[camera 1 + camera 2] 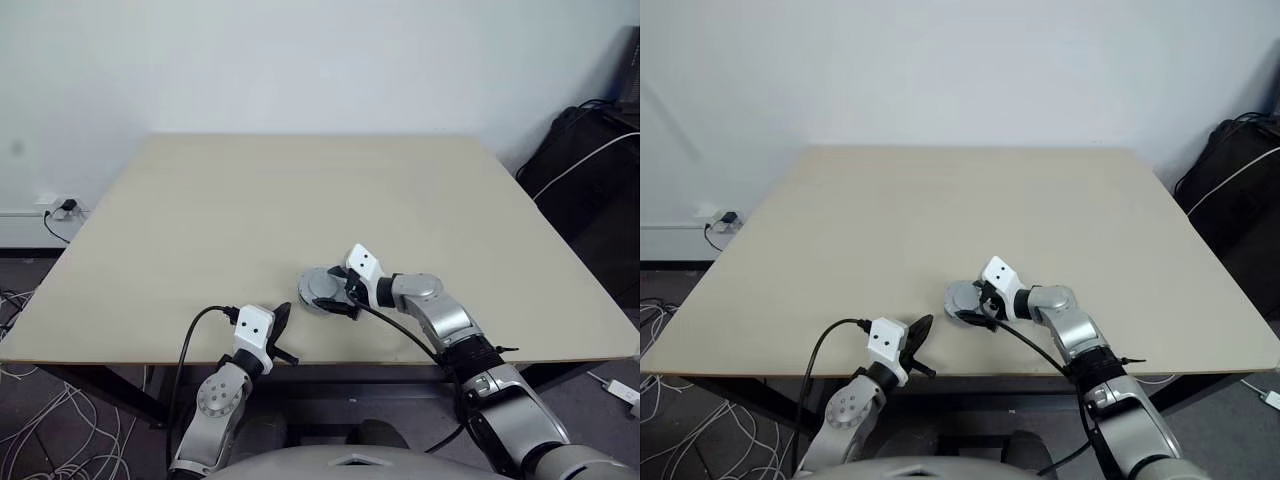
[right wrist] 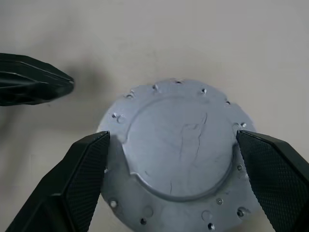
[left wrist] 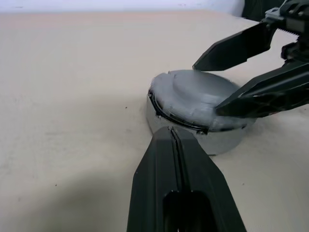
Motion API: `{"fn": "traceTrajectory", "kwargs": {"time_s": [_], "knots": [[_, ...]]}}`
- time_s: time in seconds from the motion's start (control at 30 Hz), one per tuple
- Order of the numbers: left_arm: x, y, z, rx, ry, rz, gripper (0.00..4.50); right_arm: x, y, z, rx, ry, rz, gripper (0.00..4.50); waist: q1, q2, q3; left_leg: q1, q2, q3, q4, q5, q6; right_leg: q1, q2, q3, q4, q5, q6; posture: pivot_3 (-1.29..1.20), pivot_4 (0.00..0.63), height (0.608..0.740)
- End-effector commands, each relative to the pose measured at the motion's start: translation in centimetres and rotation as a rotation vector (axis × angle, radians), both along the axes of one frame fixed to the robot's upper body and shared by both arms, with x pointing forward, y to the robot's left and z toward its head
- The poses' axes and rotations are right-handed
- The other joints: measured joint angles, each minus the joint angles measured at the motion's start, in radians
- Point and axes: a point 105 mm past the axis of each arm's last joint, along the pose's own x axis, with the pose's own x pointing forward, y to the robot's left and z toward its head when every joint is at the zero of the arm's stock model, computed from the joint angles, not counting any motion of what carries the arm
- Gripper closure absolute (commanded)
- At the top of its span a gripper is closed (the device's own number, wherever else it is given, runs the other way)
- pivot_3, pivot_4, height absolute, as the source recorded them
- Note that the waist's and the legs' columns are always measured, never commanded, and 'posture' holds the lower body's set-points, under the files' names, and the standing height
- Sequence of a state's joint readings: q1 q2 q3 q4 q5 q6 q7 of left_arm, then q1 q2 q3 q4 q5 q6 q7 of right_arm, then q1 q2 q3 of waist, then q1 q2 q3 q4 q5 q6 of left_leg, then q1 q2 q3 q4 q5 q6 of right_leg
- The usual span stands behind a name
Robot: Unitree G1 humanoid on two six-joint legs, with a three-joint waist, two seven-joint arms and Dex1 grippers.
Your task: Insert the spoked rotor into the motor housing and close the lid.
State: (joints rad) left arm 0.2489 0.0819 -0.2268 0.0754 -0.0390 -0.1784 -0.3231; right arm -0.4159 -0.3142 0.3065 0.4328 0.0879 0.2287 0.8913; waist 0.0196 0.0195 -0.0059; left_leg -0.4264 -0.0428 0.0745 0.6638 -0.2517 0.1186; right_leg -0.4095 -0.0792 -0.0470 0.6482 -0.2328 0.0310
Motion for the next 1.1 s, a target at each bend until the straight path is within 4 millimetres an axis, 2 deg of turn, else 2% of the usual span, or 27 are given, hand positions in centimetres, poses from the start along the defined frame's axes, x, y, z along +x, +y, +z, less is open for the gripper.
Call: {"fn": "traceTrajectory", "kwargs": {"time_s": [0.03, 0.13, 0.23, 0.3, 0.77, 1.1], "knots": [[0.6, -0.3, 1.5, -0.009, -0.06, -0.005, 4.5, 0.9, 0.0, 0.9, 0.011, -0.027, -0.01, 0.03, 0.0, 0.0, 0.0, 0.0, 0.0, 0.0, 0.0, 0.0, 0.0, 0.0, 0.0, 0.0, 0.0, 0.0, 0.0, 0.0, 0.0, 0.74], [0.6, -0.3, 1.3, -0.01, -0.058, -0.009, 4.5, 0.8, 0.1, 0.7, 0.004, -0.007, -0.006, 0.03, -0.001, 0.001, 0.0, 0.0, 0.0, 0.0, 0.0, 0.0, 0.0, 0.0, 0.0, 0.0, 0.0, 0.0, 0.0, 0.0, 0.0, 0.74], [0.6, -0.3, 1.3, -0.011, -0.058, -0.008, 4.5, 0.7, 0.4, 0.8, 0.015, 0.002, 0.002, 0.64, -0.001, 0.001, -0.001, 0.0, 0.0, 0.0, 0.0, 0.0, 0.0, 0.0, 0.0, 0.0, 0.0, 0.0, 0.0, 0.0, 0.0, 0.74], [0.6, -0.3, 1.3, -0.012, -0.058, -0.008, 4.5, 0.6, 0.4, 0.9, 0.019, 0.0, 0.001, 1.22, -0.001, 0.001, -0.001, 0.0, 0.0, 0.0, 0.0, 0.0, 0.0, 0.0, 0.0, 0.0, 0.0, 0.0, 0.0, 0.0, 0.0, 0.74], [0.6, -0.4, 1.3, -0.011, -0.055, -0.012, 4.5, 0.7, 0.4, 1.8, 0.088, -0.036, -0.055, 1.22, -0.001, 0.001, 0.0, 0.0, 0.0, 0.0, -0.001, 0.0, 0.0, 0.0, 0.0, 0.0, 0.0, 0.0, 0.0, 0.0, 0.0, 0.74], [0.5, -0.5, 1.4, -0.013, -0.055, -0.009, 4.5, 0.7, 0.7, 0.9, 0.059, -0.033, -0.088, 1.22, -0.001, 0.001, -0.001, 0.0, 0.0, 0.0, -0.001, 0.0, 0.0, 0.0, 0.0, 0.0, 0.0, 0.0, 0.0, 0.0, 0.0, 0.74]]}}
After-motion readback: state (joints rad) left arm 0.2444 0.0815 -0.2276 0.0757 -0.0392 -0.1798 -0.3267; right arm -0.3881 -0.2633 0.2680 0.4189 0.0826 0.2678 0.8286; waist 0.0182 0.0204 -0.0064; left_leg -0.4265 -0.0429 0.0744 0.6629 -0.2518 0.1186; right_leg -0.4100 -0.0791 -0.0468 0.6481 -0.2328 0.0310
